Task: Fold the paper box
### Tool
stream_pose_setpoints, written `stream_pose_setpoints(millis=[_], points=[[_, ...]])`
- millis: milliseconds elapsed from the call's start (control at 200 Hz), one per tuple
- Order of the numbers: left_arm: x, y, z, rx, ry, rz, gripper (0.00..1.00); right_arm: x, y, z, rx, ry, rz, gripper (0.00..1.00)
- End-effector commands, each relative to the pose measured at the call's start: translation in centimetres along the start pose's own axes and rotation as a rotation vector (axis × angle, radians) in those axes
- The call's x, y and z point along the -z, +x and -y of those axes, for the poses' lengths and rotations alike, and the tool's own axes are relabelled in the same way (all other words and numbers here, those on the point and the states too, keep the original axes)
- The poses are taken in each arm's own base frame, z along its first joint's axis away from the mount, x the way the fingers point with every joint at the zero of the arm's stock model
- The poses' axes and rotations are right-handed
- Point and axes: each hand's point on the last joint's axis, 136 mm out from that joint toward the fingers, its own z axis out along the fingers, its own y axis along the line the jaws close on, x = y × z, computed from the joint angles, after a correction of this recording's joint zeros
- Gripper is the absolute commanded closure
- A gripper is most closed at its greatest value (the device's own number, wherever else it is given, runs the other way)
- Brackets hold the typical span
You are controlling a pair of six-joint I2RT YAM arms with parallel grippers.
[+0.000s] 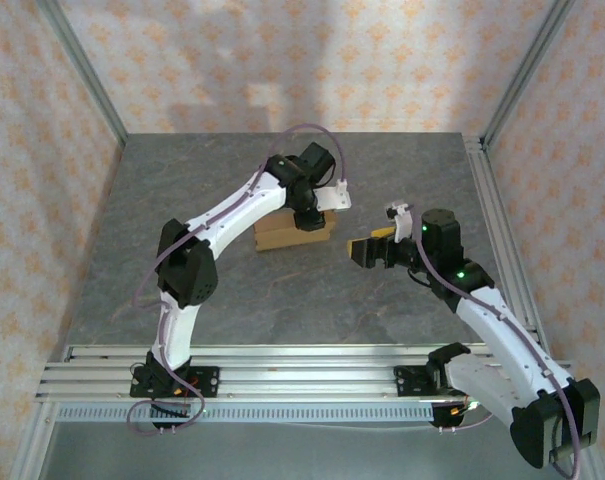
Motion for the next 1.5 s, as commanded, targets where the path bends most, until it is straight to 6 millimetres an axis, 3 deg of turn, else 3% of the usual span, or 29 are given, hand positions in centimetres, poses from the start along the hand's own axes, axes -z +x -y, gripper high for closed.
stream_pose_setpoints(millis=[0, 150, 260, 445, 546, 626, 711, 981, 996, 1106, 1191, 1306, 1491], points=[[2.1, 1.1, -5.1, -0.011, -0.313, -0.066, 0.62, 0.0, -1.0, 0.1, 0.035, 0.013, 0.024, 0.08], [1.9, 1.9, -7.0, -0.030, -0.462, -0.091, 0.61, -0.3, -1.0, 0.2, 0.031, 0.012, 0.021, 0.08], [0.7, 2.8, -7.8, -0.027, -0.545, -0.120, 0.60, -0.4, -1.0, 0.3, 0.028, 0.013, 0.021, 0.09], [-1.6, 4.1, -7.3, -0.019, -0.559, -0.140, 0.56, -0.6, -1.0, 0.3, 0.031, 0.009, 0.014, 0.09], [-2.4, 4.7, -6.8, -0.007, -0.542, -0.160, 0.48, -0.7, -1.2, 0.3, 0.032, 0.005, 0.013, 0.09], [-2.4, 4.9, -6.9, 0.009, -0.558, -0.161, 0.26, -0.6, -1.3, 0.2, 0.034, 0.003, 0.014, 0.08], [-2.4, 4.9, -6.8, 0.020, -0.556, -0.148, 0.15, -0.6, -1.4, 0.1, 0.035, 0.001, 0.015, 0.08], [-2.0, 4.6, -6.4, 0.149, -0.494, -0.037, 0.00, -0.7, -1.8, 0.1, 0.040, 0.000, 0.026, 0.08], [-0.7, 4.3, -6.7, 0.171, -0.507, -0.004, 0.00, -0.8, -1.7, 0.2, 0.039, 0.001, 0.026, 0.08], [1.7, 4.6, -7.0, 0.330, -0.477, 0.144, 0.00, -1.2, -2.5, 1.0, 0.028, 0.033, 0.055, 0.08], [3.9, 5.9, -7.2, 0.474, -0.456, 0.263, 0.00, -1.5, -3.7, 2.3, 0.024, 0.101, 0.107, 0.07], [6.4, 9.5, -7.6, 0.651, -0.481, 0.358, 0.00, -1.7, -4.7, 5.2, 0.028, 0.243, 0.160, 0.00], [8.9, 16.9, -6.8, 0.902, -0.625, 0.434, 0.00, -0.3, -6.2, 11.3, 0.028, 0.491, 0.269, 0.00]])
